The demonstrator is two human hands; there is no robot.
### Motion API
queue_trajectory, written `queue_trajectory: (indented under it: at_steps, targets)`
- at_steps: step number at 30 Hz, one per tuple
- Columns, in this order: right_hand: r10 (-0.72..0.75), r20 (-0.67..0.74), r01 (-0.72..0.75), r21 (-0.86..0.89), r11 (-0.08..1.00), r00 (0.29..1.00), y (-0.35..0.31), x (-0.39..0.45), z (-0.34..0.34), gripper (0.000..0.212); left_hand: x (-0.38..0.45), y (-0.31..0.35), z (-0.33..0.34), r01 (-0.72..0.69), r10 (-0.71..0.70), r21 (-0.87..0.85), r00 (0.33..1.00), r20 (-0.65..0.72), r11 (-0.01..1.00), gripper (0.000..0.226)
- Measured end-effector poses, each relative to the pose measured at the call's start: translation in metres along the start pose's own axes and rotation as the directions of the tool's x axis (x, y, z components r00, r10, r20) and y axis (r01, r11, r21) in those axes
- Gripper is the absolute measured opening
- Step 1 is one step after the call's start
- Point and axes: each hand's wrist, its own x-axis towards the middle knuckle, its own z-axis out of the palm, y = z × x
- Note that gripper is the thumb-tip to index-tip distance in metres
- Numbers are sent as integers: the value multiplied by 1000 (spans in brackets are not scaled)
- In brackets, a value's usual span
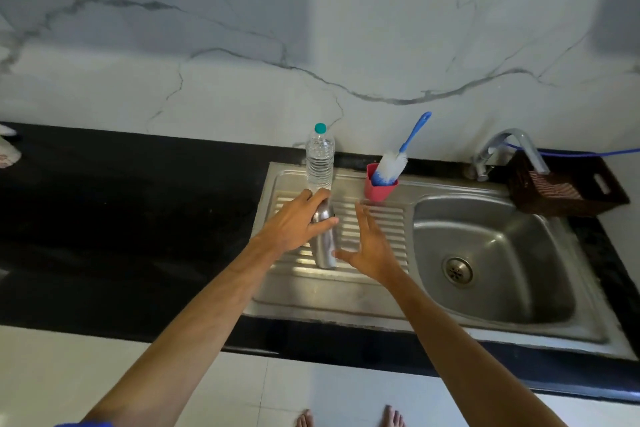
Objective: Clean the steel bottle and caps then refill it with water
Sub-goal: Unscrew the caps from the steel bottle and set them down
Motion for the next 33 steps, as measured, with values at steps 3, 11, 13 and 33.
queue_trajectory:
  at_steps: [3,11,13,33]
  targets:
    - [61,0,-60,175,983,998,-2,-2,-8,122,9,18,0,-80,79,-126,997,-16,989,41]
    - [82,11,-81,369,926,997,37,-42,-87,66,47,118,12,-371,371,-84,928,-15,925,35]
    - [74,57,-88,337,937,996,48,-52,-111,57,61,136,19,-411,411,-69,911,-25,909,24]
    - [182,-62,-192,-365,911,981,222,-68,-255,73,196,269,137,637,-273,-339,666,694,692,83]
